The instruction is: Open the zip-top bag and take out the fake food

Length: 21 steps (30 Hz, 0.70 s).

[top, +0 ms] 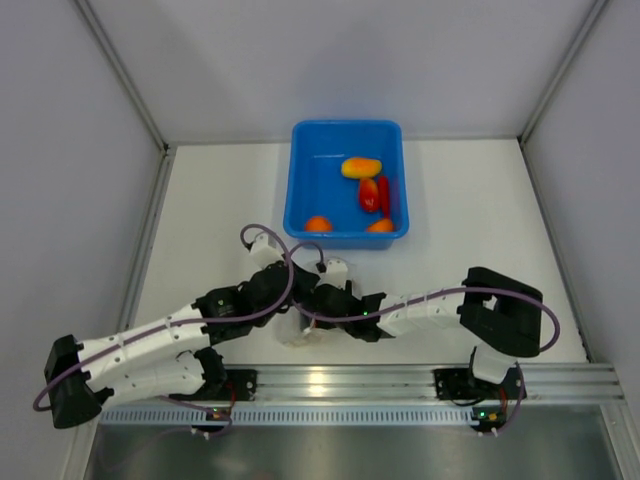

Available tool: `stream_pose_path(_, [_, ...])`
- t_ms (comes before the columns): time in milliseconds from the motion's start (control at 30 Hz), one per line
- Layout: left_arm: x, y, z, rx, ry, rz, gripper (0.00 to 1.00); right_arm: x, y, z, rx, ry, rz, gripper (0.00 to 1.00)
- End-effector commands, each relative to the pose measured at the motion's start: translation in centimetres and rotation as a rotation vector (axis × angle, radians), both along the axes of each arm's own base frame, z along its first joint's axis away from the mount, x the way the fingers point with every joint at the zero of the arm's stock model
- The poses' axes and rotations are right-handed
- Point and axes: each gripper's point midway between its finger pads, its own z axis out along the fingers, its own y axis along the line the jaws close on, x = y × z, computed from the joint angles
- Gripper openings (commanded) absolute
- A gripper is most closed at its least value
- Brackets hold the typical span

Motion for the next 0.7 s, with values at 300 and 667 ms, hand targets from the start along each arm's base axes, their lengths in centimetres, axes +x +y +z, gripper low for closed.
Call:
stream_pose_path(300, [-0.5, 0.4, 0.5, -0.061, -0.020, 0.001, 0.00, 1.7, -0.4, 4.7, 0.071, -0.127, -0.008, 0.67])
stream_pose_path(667, [-0.4, 0.7, 0.7, -0.062, -0.029, 0.012, 0.00, 2.5, -6.6, 9.1, -0.039, -0.232, -0.111, 0.67])
